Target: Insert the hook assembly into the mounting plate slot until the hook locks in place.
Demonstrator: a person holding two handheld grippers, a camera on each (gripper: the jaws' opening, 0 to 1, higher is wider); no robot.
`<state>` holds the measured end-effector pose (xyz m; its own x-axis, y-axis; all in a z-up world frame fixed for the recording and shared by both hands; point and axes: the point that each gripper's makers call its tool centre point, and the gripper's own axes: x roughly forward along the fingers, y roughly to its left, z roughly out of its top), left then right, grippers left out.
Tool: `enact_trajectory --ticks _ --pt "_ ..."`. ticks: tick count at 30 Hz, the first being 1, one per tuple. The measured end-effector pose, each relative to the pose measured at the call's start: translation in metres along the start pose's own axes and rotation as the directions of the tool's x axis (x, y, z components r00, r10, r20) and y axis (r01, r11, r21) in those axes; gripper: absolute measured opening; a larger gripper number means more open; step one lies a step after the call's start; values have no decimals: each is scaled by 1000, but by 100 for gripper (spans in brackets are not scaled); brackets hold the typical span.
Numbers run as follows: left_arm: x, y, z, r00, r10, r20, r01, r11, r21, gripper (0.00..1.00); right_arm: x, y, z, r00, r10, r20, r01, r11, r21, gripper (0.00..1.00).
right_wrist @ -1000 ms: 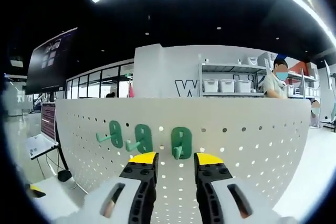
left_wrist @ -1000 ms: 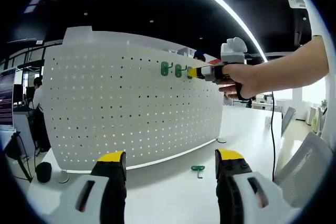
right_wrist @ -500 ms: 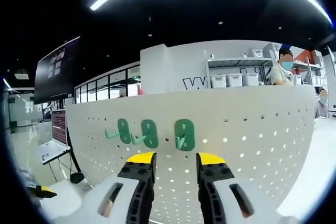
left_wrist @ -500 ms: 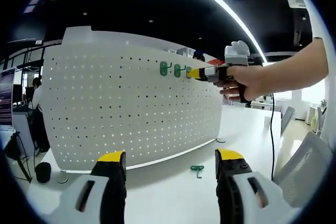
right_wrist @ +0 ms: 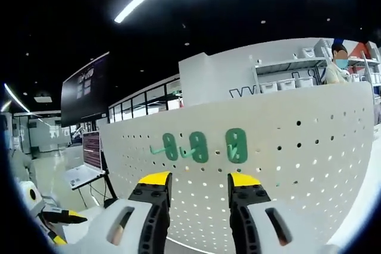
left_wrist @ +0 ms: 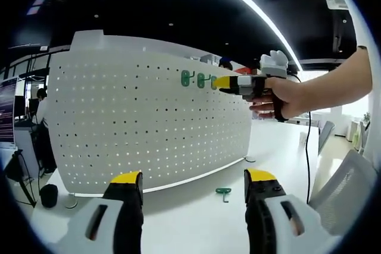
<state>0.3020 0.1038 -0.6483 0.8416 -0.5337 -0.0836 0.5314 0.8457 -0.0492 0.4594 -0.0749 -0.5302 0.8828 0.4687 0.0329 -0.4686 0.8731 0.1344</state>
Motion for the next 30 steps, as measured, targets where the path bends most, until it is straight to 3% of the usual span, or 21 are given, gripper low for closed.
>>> enact_trajectory --ticks 17,30 --pt "0 -1 1 1000 -4 2 4 1000 1 71 -16 18 3 996 89 2 -88 993 -73 41" --pt "-1 -1 1 1000 -4 4 4 1000 -2 72 -47 55 -17 975 215 -56 -222 954 -202 49"
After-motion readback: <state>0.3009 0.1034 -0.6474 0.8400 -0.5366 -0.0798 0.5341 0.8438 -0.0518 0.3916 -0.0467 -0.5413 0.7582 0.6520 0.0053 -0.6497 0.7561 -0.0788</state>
